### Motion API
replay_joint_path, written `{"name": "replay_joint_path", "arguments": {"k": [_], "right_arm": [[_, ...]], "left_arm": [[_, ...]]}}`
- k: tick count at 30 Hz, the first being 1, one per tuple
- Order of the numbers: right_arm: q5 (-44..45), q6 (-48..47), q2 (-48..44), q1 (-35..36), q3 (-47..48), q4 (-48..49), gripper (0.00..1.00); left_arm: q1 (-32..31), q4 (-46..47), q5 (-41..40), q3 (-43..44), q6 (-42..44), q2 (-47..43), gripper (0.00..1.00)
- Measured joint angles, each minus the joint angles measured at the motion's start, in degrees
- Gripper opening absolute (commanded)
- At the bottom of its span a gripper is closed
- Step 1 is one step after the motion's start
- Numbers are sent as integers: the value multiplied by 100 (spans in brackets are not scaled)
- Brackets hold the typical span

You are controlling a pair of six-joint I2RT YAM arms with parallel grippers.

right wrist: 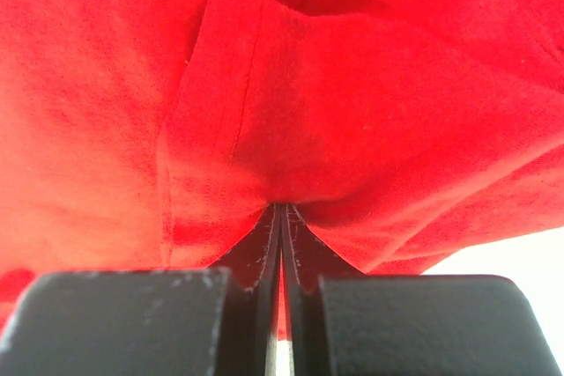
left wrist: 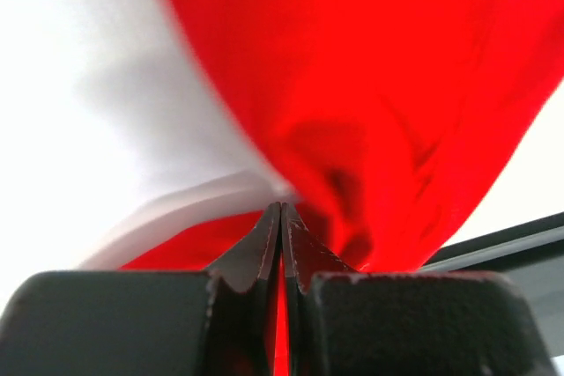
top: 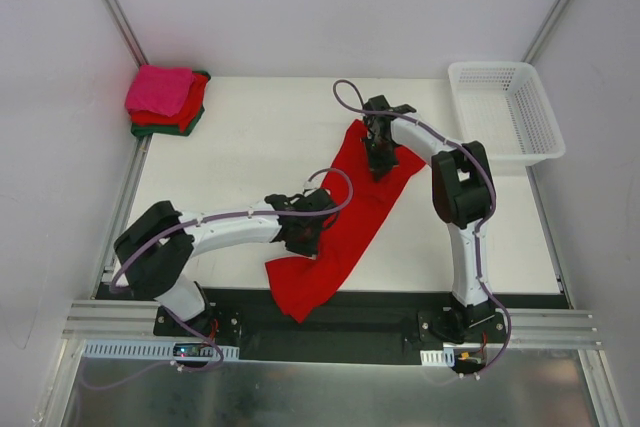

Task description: Fold and stack the t-shirts

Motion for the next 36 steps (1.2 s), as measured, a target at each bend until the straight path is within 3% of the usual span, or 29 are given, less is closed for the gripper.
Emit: {"name": "replay_joint_path", "arguments": {"k": [7, 10, 11, 14, 16, 20, 28, 36], "right_arm": [[7, 24, -649, 0, -745, 479, 2], [90, 72, -1342, 0, -1102, 605, 23], [116, 98, -1628, 0, -1172, 632, 37], [223, 192, -2555, 2, -1384, 811, 53], [319, 258, -3281, 2, -1572, 925, 58], [533, 415, -4538, 2, -2022, 1019, 65], [791, 754, -6301, 2, -3141, 610, 68], [828, 1067, -7425, 2, -3912, 90, 69]], "left_arm": [[439, -942, -894, 4, -7, -1137, 0], [702, -1445, -1329, 101, 2, -1816, 0], [807, -1554, -1423, 166, 15, -2033, 1], [1043, -1613, -1663, 393, 221, -2470, 1], [1130, -1397, -1652, 551, 549, -2549, 3], [1132, -739, -1147, 879, 1259, -2000, 9], [1130, 669, 175, 1366, 2046, -227, 1], [1132, 1349, 1113, 2944, 2387, 1781, 0]]}}
